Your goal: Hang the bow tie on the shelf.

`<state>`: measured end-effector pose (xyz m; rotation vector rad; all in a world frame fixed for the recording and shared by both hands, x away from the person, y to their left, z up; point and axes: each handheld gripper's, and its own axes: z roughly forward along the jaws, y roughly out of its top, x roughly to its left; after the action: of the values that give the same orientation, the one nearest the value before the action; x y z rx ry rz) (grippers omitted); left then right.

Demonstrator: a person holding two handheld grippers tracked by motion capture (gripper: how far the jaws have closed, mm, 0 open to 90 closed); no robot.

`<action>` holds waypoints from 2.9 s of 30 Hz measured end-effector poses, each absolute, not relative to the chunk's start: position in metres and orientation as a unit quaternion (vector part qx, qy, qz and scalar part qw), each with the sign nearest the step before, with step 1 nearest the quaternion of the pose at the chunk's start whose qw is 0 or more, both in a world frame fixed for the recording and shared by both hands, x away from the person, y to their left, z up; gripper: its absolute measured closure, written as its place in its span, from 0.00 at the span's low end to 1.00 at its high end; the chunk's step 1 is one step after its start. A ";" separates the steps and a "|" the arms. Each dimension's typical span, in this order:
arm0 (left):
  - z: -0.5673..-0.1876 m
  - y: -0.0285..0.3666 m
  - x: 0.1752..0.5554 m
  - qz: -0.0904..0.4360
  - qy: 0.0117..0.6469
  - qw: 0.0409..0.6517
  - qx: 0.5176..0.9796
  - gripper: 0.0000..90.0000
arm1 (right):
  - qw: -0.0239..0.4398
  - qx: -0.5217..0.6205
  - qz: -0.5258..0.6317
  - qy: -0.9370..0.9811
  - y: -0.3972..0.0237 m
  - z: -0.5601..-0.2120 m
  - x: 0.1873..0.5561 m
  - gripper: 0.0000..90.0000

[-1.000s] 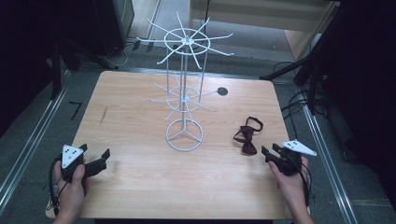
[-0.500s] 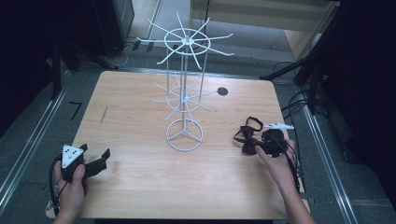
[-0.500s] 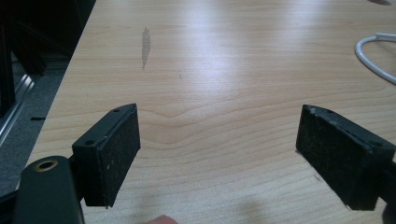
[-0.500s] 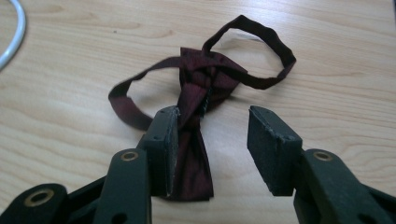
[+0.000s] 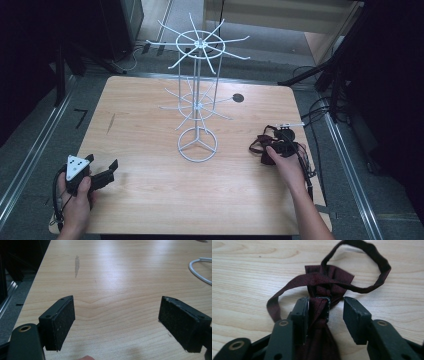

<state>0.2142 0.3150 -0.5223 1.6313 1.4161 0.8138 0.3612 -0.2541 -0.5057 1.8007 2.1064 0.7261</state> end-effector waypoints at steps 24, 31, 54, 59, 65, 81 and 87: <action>-0.522 0.316 0.215 0.321 0.565 0.405 0.643 0.17 | 0.178 0.585 0.341 0.714 -0.252 -0.505 0.336 0.85; -0.522 0.316 0.215 0.320 0.565 0.405 0.644 0.17 | 0.206 0.559 0.390 0.702 -0.244 -0.487 0.321 0.85; -0.522 0.316 0.215 0.318 0.565 0.404 0.645 0.17 | 0.262 0.465 0.504 0.679 -0.205 -0.442 0.281 0.85; -0.522 0.315 0.215 0.319 0.564 0.403 0.646 0.17 | 0.268 0.455 0.516 0.675 -0.197 -0.436 0.278 0.85; -0.522 0.315 0.215 0.320 0.564 0.403 0.646 0.17 | 0.276 0.446 0.527 0.669 -0.189 -0.429 0.278 0.85; -0.522 0.314 0.214 0.324 0.562 0.402 0.646 0.17 | 0.281 0.436 0.545 0.659 -0.178 -0.412 0.278 0.85; -0.522 0.314 0.214 0.326 0.561 0.403 0.645 0.17 | 0.276 0.436 0.548 0.659 -0.171 -0.406 0.282 0.85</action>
<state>0.2140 0.3143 -0.5224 1.6299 1.4174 0.8225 0.2821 -0.1708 -0.4056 1.1702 1.7702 1.4719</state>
